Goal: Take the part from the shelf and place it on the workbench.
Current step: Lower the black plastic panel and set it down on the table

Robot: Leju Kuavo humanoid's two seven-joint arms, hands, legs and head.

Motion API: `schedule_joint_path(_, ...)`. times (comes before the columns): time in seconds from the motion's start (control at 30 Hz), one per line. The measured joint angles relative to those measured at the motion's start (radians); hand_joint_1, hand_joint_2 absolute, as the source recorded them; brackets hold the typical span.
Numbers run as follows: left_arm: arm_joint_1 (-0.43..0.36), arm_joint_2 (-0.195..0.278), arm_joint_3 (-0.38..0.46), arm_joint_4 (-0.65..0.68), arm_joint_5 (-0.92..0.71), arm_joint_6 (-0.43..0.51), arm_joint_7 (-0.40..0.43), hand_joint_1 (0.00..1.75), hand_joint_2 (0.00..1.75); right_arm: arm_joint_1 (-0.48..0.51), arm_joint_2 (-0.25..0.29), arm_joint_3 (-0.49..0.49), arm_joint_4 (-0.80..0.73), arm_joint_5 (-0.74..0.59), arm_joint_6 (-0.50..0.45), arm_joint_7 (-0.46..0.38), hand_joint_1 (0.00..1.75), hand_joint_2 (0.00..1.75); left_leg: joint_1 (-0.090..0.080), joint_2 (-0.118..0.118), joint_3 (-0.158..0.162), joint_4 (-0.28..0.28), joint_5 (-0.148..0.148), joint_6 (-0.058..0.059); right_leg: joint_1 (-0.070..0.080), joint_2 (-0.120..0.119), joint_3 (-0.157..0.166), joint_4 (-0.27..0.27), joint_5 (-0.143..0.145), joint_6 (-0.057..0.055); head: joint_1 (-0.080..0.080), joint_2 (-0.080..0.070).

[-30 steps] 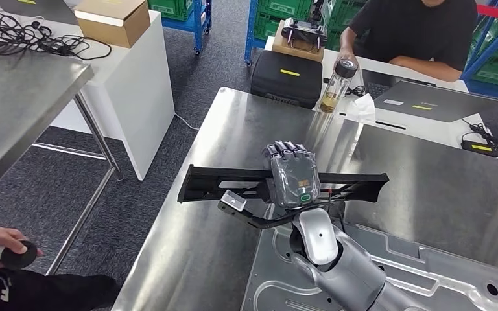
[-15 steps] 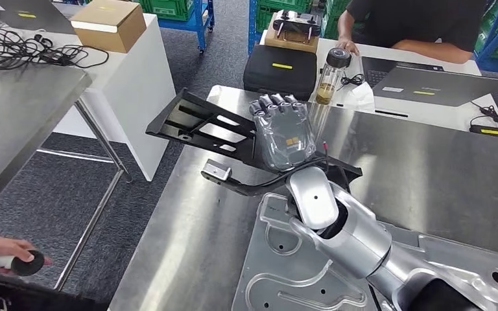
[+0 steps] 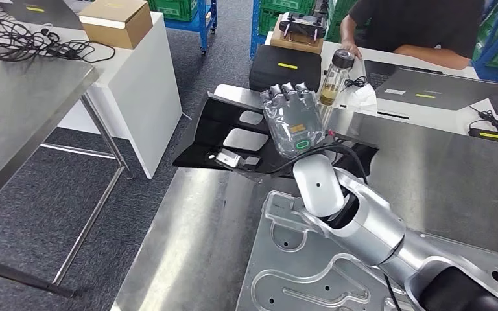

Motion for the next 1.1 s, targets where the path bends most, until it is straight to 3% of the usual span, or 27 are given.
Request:
schedule_joint_path(0.03, 0.000, 0.000, 0.000, 0.001, 0.000, 0.001, 0.000, 0.00, 1.75, -0.002, -0.007, 0.001, 0.001, 0.000, 0.002, -0.002, 1.75, 1.75, 0.004, -0.002, -0.004, -0.001, 0.002, -0.002, -0.009, -0.002, -0.014, 0.042, -0.018, 0.008, 0.004, 0.000)
schedule_joint_path(0.07, 0.001, 0.000, 0.000, 0.002, 0.001, 0.001, 0.000, 0.00, 1.75, -0.002, -0.013, 0.004, 0.002, 0.000, 0.004, -0.002, 1.75, 1.75, 0.008, -0.004, -0.007, -0.001, 0.003, -0.006, -0.018, -0.003, -0.014, 0.055, -0.016, 0.015, 0.008, 0.000)
schedule_joint_path(0.1, 0.001, 0.001, 0.000, 0.003, 0.002, 0.002, 0.000, 0.00, 1.75, -0.003, -0.018, 0.007, 0.003, 0.001, 0.005, -0.003, 1.75, 1.75, 0.013, -0.006, -0.010, -0.001, 0.003, -0.010, -0.028, -0.005, 0.003, 0.031, 0.003, 0.024, 0.010, 0.000)
schedule_joint_path(0.2, 0.000, 0.007, 0.003, 0.009, 0.018, 0.006, -0.008, 0.00, 1.75, -0.016, -0.028, 0.015, 0.007, 0.010, 0.018, -0.005, 1.75, 1.75, 0.023, -0.012, -0.016, -0.004, 0.004, -0.033, -0.058, -0.016, 0.107, -0.158, 0.086, 0.053, 0.017, 0.000)
schedule_joint_path(0.23, 0.000, 0.010, 0.005, 0.011, 0.029, 0.008, -0.018, 0.00, 1.75, -0.026, -0.030, 0.019, 0.011, 0.013, 0.029, -0.009, 1.75, 1.75, 0.023, -0.011, -0.016, -0.009, 0.007, -0.043, -0.061, -0.017, 0.126, -0.199, 0.098, 0.054, 0.017, 0.000)
schedule_joint_path(0.27, 0.000, 0.012, 0.007, 0.012, 0.040, 0.010, -0.033, 0.00, 1.75, -0.040, -0.030, 0.024, 0.019, 0.012, 0.039, -0.015, 1.75, 1.75, 0.023, -0.010, -0.016, -0.016, 0.010, -0.053, -0.061, -0.015, 0.132, -0.218, 0.101, 0.050, 0.017, 0.000)
schedule_joint_path(0.33, 0.000, 0.014, 0.012, 0.013, 0.054, 0.012, -0.060, 0.00, 1.75, -0.072, -0.029, 0.035, 0.050, -0.001, 0.045, -0.024, 1.75, 1.75, 0.025, -0.003, -0.011, -0.032, 0.019, -0.072, -0.056, -0.010, 0.131, -0.237, 0.105, 0.027, 0.011, 0.000)
schedule_joint_path(0.4, 0.000, 0.015, 0.014, 0.013, 0.052, 0.015, -0.072, 0.00, 1.75, -0.095, -0.024, 0.045, 0.091, -0.021, 0.029, -0.022, 1.75, 1.75, 0.024, 0.008, -0.019, -0.022, 0.009, -0.077, -0.053, -0.012, 0.142, -0.270, 0.124, 0.006, -0.005, 0.000)
schedule_joint_path(0.5, -0.012, 0.014, 0.014, 0.013, 0.037, 0.033, -0.057, 0.00, 1.75, -0.103, -0.019, 0.056, 0.146, -0.059, -0.042, 0.006, 1.75, 1.75, 0.013, 0.012, -0.087, 0.119, -0.089, -0.063, -0.040, -0.024, 0.142, -0.297, 0.148, -0.017, -0.039, 0.000)
schedule_joint_path(0.57, -0.024, 0.012, 0.014, 0.013, 0.031, 0.052, -0.036, 0.00, 1.75, -0.102, -0.021, 0.060, 0.164, -0.077, -0.083, 0.029, 1.75, 1.75, 0.006, 0.007, -0.105, 0.186, -0.121, -0.058, -0.031, -0.034, 0.131, -0.296, 0.157, -0.020, -0.048, 0.000)
schedule_joint_path(0.6, -0.029, 0.009, 0.013, 0.013, 0.031, 0.059, -0.026, 0.00, 1.75, -0.104, -0.023, 0.060, 0.168, -0.081, -0.089, 0.037, 1.75, 1.75, 0.004, 0.007, -0.087, 0.172, -0.110, -0.056, -0.028, -0.036, 0.126, -0.294, 0.162, -0.018, -0.049, 0.000)
schedule_joint_path(0.7, -0.043, -0.006, 0.013, 0.012, 0.026, 0.062, -0.005, 0.00, 1.75, -0.116, -0.032, 0.057, 0.171, -0.080, -0.072, 0.049, 1.75, 1.75, 0.003, 0.005, 0.031, 0.015, -0.050, -0.051, -0.029, -0.037, 0.103, -0.273, 0.173, -0.002, -0.050, 0.000)
schedule_joint_path(0.73, -0.047, -0.013, 0.013, 0.011, 0.022, 0.061, 0.001, 0.00, 1.75, -0.119, -0.037, 0.055, 0.170, -0.078, -0.064, 0.052, 1.75, 1.75, 0.003, 0.002, 0.053, -0.019, -0.040, -0.047, -0.029, -0.036, 0.095, -0.263, 0.176, 0.004, -0.048, 0.000)
schedule_joint_path(0.87, -0.050, -0.041, 0.013, 0.008, -0.005, 0.057, 0.023, 0.00, 1.75, -0.118, -0.053, 0.050, 0.164, -0.077, -0.038, 0.056, 1.75, 1.75, -0.001, 0.000, 0.047, -0.027, -0.028, -0.018, -0.035, -0.022, 0.081, -0.253, 0.188, 0.024, -0.038, 0.000)
schedule_joint_path(0.93, -0.048, -0.051, 0.013, 0.008, -0.013, 0.056, 0.028, 0.00, 1.75, -0.115, -0.065, 0.048, 0.164, -0.077, -0.033, 0.057, 1.75, 1.75, 0.000, 0.004, 0.039, -0.028, -0.016, -0.004, -0.037, -0.018, 0.064, -0.210, 0.144, 0.031, -0.031, 0.000)
schedule_joint_path(1.03, -0.045, -0.060, 0.012, 0.009, -0.020, 0.054, 0.032, 0.00, 1.75, -0.112, -0.077, 0.046, 0.163, -0.076, -0.028, 0.058, 1.75, 1.75, -0.006, 0.008, 0.026, -0.028, -0.006, 0.004, -0.038, -0.017, 0.019, -0.048, 0.033, 0.034, -0.008, 0.000)
schedule_joint_path(1.07, -0.044, -0.062, 0.012, 0.009, -0.023, 0.053, 0.033, 0.00, 1.75, -0.109, -0.078, 0.046, 0.163, -0.076, -0.025, 0.059, 1.75, 1.75, -0.008, 0.010, 0.023, -0.028, -0.005, 0.004, -0.037, -0.016, 0.017, -0.016, 0.020, 0.032, -0.003, 0.000)
schedule_joint_path(1.1, -0.042, -0.063, 0.012, 0.009, -0.026, 0.052, 0.034, 0.00, 1.75, -0.107, -0.079, 0.047, 0.163, -0.076, -0.021, 0.060, 1.75, 1.75, -0.011, 0.011, 0.021, -0.027, -0.003, 0.005, -0.036, -0.016, 0.030, -0.014, 0.025, 0.028, 0.001, 0.000)
